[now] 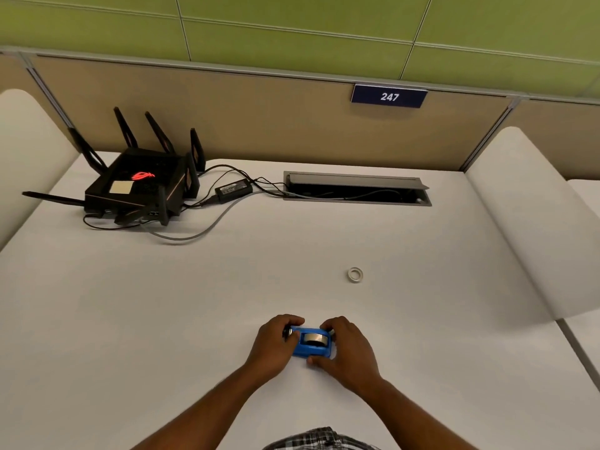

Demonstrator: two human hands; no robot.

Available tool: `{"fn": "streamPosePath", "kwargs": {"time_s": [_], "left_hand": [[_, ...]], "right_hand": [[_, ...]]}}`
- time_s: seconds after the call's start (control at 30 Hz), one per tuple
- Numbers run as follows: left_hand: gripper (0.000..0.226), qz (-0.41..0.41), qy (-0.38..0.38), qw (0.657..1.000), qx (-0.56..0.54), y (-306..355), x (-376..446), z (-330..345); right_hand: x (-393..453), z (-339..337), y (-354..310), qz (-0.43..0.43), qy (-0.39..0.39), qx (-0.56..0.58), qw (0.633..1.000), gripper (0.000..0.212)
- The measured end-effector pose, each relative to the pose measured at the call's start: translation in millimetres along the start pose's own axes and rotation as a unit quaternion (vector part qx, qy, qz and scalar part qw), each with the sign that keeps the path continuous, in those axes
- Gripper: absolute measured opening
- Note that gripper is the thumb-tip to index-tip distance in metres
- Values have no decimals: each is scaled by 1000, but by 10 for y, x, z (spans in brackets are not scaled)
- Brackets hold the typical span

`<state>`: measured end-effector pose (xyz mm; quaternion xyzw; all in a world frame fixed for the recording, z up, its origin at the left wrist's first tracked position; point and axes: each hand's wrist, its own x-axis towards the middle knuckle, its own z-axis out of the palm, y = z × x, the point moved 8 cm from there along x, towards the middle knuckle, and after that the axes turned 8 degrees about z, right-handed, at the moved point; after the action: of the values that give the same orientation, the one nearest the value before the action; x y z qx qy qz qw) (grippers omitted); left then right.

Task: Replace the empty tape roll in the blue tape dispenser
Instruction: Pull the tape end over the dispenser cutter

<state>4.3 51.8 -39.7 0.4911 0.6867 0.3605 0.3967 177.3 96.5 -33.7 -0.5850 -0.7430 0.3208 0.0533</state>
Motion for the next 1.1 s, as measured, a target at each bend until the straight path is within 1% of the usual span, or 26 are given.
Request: {"fn": "streamPosePath", "kwargs": {"time_s": [0.07, 0.1, 0.17, 0.23, 0.27, 0.33, 0.43, 0.57, 0.67, 0.7, 0.83, 0.97, 1.1], "left_hand": [[27, 7, -6, 1000, -1, 22, -2, 25], [26, 11, -8, 1000, -1, 31, -5, 32], [21, 24, -13, 1000, 7, 53, -1, 29], [17, 41, -22, 999, 16, 92, 13, 36], [15, 47, -27, 998, 19, 109, 19, 45], [12, 52, -30, 998, 19, 134, 31, 59], [10, 54, -33, 998, 23, 148, 47, 72], [11, 57, -28, 997, 33, 152, 73, 39], [14, 53, -26, 998, 38, 123, 62, 22], [15, 51, -26, 998, 40, 113, 54, 22], [16, 50, -24, 998, 42, 108, 54, 27], [16, 51, -20, 998, 43, 140, 63, 20], [19, 49, 3, 998, 28, 152, 29, -10]], "right_hand": [[-7, -17, -6, -3, -17, 42, 999, 81], [-23, -41, -12, -8, -15, 77, 997, 81], [-51, -128, -12, -11, 15, 141, 990, 69], [-36, -209, 9, 13, 42, 186, 982, 53], [-6, -216, 19, 33, 39, 201, 978, 44], [64, -173, 22, 64, 3, 220, 973, 28], [110, -112, 27, 87, -36, 235, 967, 22], [129, -109, 90, 111, -53, 290, 949, 19], [129, -78, 153, 127, -78, 323, 935, 5], [122, -64, 173, 132, -86, 331, 930, 5], [112, -26, 238, 144, -100, 339, 924, 18], [133, -28, 309, 157, -95, 329, 926, 14], [134, -26, 349, 163, -92, 327, 926, 11]]}}
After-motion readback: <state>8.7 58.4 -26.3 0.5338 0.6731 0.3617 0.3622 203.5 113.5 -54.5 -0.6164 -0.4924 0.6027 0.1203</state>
